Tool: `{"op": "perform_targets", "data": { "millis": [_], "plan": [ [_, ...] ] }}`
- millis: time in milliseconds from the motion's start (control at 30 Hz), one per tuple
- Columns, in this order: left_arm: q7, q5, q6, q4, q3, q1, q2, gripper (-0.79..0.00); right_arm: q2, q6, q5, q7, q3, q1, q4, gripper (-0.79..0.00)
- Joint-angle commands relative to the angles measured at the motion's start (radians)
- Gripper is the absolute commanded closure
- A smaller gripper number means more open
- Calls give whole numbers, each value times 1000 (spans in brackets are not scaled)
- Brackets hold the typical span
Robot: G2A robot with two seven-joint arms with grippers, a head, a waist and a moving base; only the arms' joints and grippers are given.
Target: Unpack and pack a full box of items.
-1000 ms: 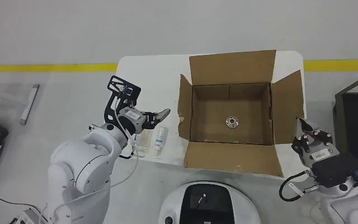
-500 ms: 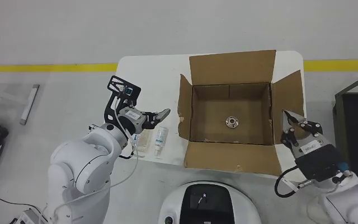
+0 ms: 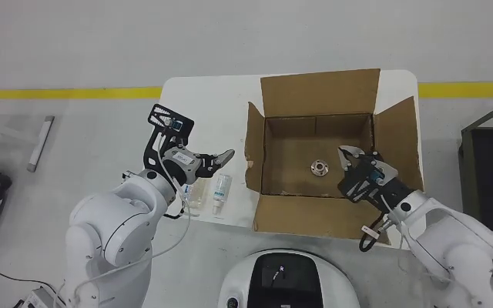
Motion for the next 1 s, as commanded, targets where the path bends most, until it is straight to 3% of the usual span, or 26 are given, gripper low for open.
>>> {"op": "perform_targets", "data": {
  "millis": [0, 333, 500, 800, 967],
  "plan": [
    [0, 0, 0, 0, 0, 0, 0, -785, 0, 0, 0, 0, 0, 0, 0, 0],
    [0, 0, 0, 0, 0, 0, 0, -785, 1, 23, -16, 21, -7, -4, -4, 0],
    [0, 0, 0, 0, 0, 0, 0, -785, 3, 39, -53, 257, -69, 51, -18, 0],
    [0, 0, 0, 0, 0, 0, 0, -785, -7, 25, -37, 714, -267, 292, 98, 0],
    [0, 0, 0, 0, 0, 0, 0, -785, 0, 51, -79, 780, -381, 375, 187, 0]
  ]
}}
